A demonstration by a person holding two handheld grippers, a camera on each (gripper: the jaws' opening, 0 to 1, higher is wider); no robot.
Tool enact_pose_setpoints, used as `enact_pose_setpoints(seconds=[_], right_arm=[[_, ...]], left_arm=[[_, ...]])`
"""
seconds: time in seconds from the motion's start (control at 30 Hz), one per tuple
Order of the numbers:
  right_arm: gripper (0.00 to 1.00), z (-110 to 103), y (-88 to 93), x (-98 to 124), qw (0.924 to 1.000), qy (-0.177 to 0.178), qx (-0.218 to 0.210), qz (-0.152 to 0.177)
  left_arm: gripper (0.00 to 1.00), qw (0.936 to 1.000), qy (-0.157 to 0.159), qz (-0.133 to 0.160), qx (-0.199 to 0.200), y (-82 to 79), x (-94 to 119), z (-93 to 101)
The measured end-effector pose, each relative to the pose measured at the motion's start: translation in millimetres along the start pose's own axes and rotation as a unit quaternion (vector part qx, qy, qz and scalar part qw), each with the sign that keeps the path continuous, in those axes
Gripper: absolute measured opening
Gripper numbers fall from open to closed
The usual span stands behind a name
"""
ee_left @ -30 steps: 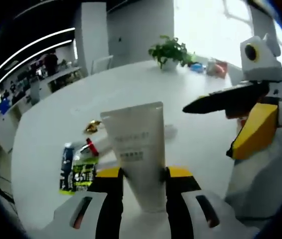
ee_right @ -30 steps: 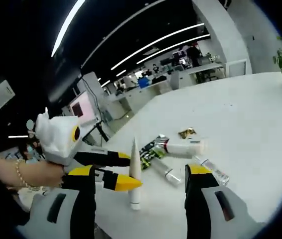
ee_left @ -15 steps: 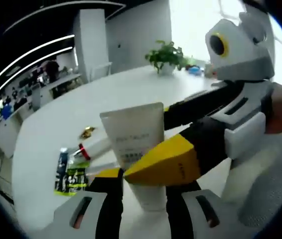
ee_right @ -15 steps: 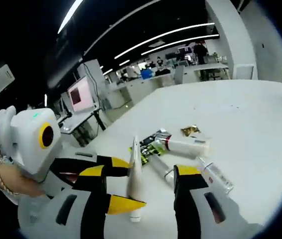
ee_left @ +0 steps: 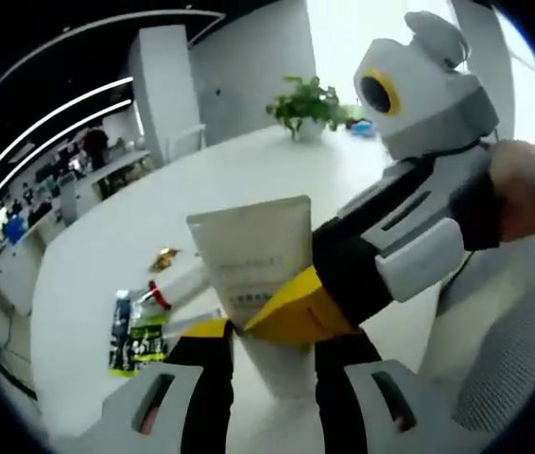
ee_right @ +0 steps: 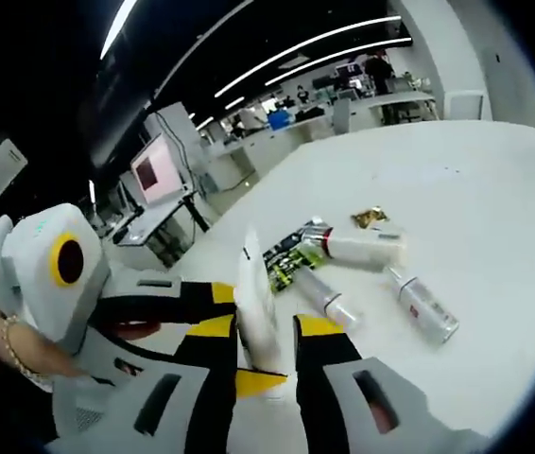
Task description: Arrange the skincare products in the storage area until every visible bottle or jar stands upright without overlapping.
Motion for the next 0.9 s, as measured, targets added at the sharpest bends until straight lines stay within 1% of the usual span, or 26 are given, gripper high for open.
enact_pose_setpoints(seconds=[0.1, 0.13, 0.2, 0.27, 0.47, 0.6, 0.63, 0.67, 0.77, 0.8, 0.83, 0.9], right_arm=[[0.16, -3.4, -2.6, 2.1, 0.9997, -0.005, 0.021, -0.007], [0.16, -3.1, -2.3, 2.5, 0.9997, 0.001, 0.023, -0.011], [0.14, -4.5, -0.8, 0.3, 0.9986, -0.002, 0.049, -0.020], [0.14, -4.1, 1.9, 2.7, 0.9975, 0.001, 0.068, -0.021], [0.12, -8.5, 5.6, 4.4, 0.9963, -0.001, 0.083, -0.022], [0.12, -9.7, 8.0, 6.4, 0.9949, -0.004, 0.098, -0.024], [0.12, -9.6, 8.5, 7.8, 0.9943, -0.005, 0.104, -0.024], [0.12, -9.8, 8.7, 9.2, 0.9936, -0.008, 0.110, -0.023], [0.11, -12.3, 8.9, 10.7, 0.9892, -0.010, 0.145, -0.021], [0.11, -13.9, 9.4, 11.2, 0.9879, -0.011, 0.153, -0.022], [0.11, -15.5, 10.0, 11.3, 0.9856, -0.012, 0.167, -0.023], [0.11, -16.8, 10.3, 11.7, 0.9805, -0.018, 0.194, -0.026]], left_arm=[[0.28, 1.0000, 0.001, 0.004, -0.002, -1.0, 0.3, 4.5], [0.28, 1.0000, -0.002, 0.002, -0.002, -0.3, 0.7, 4.3], [0.28, 1.0000, -0.003, 0.001, -0.005, 1.6, 0.7, 6.3], [0.28, 1.0000, -0.002, 0.002, -0.004, 4.0, 1.0, 7.5], [0.30, 0.9999, -0.005, 0.008, -0.010, 5.6, 5.5, 12.1], [0.30, 0.9997, 0.000, 0.014, -0.018, 6.9, 8.7, 13.6], [0.30, 0.9998, 0.004, 0.012, -0.014, 7.1, 10.0, 13.2], [0.29, 0.9999, 0.010, 0.007, 0.000, 8.6, 11.9, 13.6], [0.31, 0.9997, 0.020, 0.011, -0.006, 9.5, 14.0, 14.9], [0.32, 0.9997, 0.024, 0.007, -0.008, 9.3, 16.1, 16.7], [0.33, 0.9995, 0.030, 0.004, -0.010, 10.0, 18.0, 18.5], [0.35, 0.9993, 0.034, 0.002, -0.014, 11.3, 21.8, 20.9]])
Point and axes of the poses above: the point that each gripper's makers call its tool centre point, and the gripper's own axes: x roughly backward along the fingers, z roughly to its right, y roughly out of its underside, the point moved 8 cm from there along x, roughly backward along the fingers, and after that the axes turned 6 degrees about -z, right-handed, at the moved point
